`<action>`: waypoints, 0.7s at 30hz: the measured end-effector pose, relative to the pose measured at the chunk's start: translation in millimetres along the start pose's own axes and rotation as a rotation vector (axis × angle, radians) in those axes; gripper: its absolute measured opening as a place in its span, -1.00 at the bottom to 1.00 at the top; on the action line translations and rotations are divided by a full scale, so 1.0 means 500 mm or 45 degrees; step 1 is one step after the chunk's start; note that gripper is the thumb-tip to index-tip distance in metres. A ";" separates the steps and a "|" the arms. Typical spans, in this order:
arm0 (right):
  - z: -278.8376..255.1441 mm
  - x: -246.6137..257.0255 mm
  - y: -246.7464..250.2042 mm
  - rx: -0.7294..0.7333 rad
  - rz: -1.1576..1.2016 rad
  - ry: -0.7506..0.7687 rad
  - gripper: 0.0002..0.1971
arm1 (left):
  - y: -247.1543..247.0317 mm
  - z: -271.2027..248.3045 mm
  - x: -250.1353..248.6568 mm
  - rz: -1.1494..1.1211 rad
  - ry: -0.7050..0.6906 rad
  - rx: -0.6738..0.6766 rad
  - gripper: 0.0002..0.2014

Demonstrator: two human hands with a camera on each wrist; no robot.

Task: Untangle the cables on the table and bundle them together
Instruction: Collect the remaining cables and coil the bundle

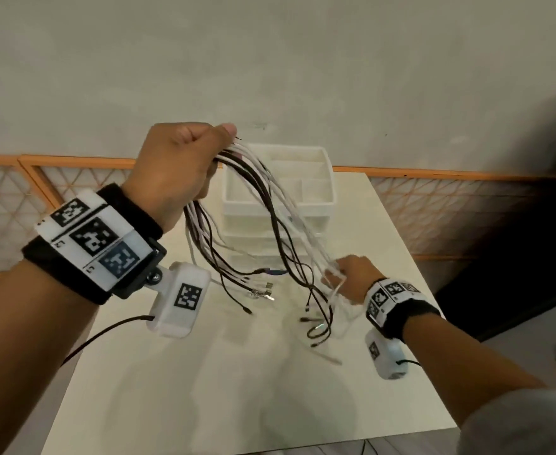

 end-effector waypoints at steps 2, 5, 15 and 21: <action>0.010 -0.056 -0.006 0.017 -0.079 -0.160 -0.59 | 0.011 -0.002 0.010 -0.008 0.040 -0.032 -0.54; 0.014 -0.100 0.033 -0.163 -0.037 -0.264 -0.57 | 0.012 -0.001 0.023 0.035 0.063 -0.063 -0.55; -0.028 -0.128 0.044 -0.294 0.094 -0.356 -0.46 | -0.001 0.018 0.046 0.062 0.049 -0.208 -0.52; -0.067 -0.096 0.148 -0.784 0.543 -0.173 -0.68 | 0.003 0.006 0.103 0.303 0.099 -0.194 -0.50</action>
Point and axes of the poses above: each hand's wrist, its own z-axis towards the middle knuckle, its own y-axis out of the back of the hand, x = y × z, the point moved 3 cm from there along z, towards the middle knuckle, and after that the axes turned 5 degrees about y, right-handed, at the moved point
